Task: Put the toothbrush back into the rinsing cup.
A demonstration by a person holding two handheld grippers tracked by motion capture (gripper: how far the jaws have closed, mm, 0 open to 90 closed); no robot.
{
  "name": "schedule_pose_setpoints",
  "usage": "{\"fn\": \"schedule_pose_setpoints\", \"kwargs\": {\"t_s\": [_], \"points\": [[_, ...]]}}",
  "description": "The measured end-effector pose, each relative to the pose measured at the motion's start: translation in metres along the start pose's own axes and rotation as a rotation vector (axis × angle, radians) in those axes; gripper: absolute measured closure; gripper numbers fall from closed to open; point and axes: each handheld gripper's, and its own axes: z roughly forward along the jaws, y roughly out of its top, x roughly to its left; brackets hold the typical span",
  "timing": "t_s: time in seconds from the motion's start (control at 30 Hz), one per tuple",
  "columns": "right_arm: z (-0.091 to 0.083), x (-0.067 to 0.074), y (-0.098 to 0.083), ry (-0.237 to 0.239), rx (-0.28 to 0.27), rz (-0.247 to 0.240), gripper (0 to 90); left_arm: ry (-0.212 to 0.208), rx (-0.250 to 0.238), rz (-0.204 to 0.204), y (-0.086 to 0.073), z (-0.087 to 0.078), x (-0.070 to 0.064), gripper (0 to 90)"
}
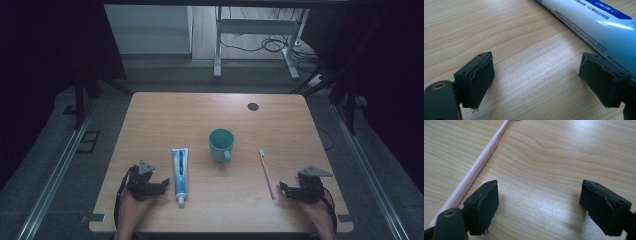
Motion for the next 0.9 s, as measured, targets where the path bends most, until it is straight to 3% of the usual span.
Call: {"fn": "schedule_pose_setpoints", "kwargs": {"t_s": [0.13, 0.3, 0.47, 0.67, 0.9], "points": [[-0.002, -0.002, 0.001, 0.03, 0.008, 0.017, 14.0, 0.0, 0.0, 0.0, 0.0, 0.0, 0.0, 13.0], [-0.002, 0.001, 0.002, 0.025, 0.023, 0.004, 14.8, 0.0, 0.0, 0.0, 0.0, 0.0, 0.0, 13.0], [-0.004, 0.002, 0.003, 0.045, 0.019, 0.001, 25.5, 0.0, 0.0, 0.0, 0.0, 0.0, 0.0, 13.0], [-0.008, 0.002, 0.007, 0.055, 0.0, 0.01, 32.4, 0.0, -0.001, -0.001, 0.0, 0.0, 0.0, 13.0], [-0.008, 0.005, 0.013, 0.076, 0.008, 0.002, 34.3, 0.0, -0.001, 0.0, 0.0, 0.0, 0.0, 13.0]]}}
